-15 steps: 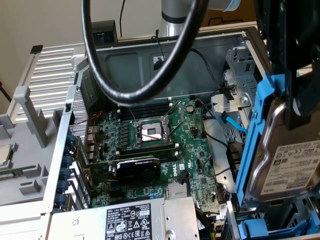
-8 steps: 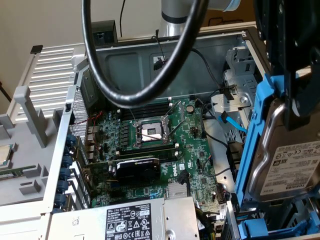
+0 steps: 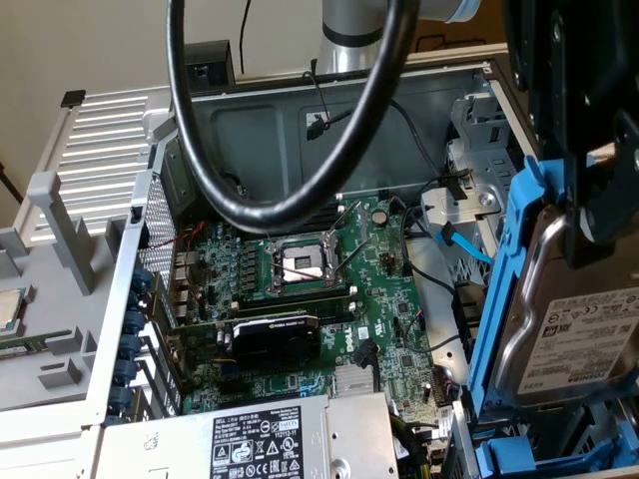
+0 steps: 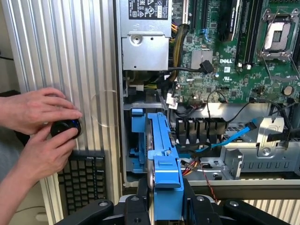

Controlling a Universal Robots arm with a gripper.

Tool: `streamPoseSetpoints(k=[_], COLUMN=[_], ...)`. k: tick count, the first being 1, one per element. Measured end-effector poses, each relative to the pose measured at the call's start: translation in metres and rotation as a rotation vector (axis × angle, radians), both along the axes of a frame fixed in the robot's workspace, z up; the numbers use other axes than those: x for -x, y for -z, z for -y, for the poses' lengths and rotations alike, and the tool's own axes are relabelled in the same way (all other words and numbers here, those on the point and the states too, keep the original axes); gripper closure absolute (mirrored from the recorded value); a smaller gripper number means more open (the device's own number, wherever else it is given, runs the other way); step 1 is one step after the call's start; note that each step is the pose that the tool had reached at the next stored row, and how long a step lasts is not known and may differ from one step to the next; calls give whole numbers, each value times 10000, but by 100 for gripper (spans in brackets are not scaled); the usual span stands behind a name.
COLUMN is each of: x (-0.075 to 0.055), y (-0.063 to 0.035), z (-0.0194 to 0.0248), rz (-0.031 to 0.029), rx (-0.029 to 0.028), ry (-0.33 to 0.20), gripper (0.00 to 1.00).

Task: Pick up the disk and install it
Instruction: 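Insert the disk into the insertion slot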

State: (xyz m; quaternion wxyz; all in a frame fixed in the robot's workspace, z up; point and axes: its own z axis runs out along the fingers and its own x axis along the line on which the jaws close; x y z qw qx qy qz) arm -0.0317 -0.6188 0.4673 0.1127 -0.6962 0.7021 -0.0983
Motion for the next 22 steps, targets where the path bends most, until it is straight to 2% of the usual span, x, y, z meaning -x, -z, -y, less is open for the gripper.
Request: streamPoseSetpoints(k=[22], x=[-18], y=[47], z=[-6], rz=[0], rx=[-1], ry=[-17], gripper=[63])
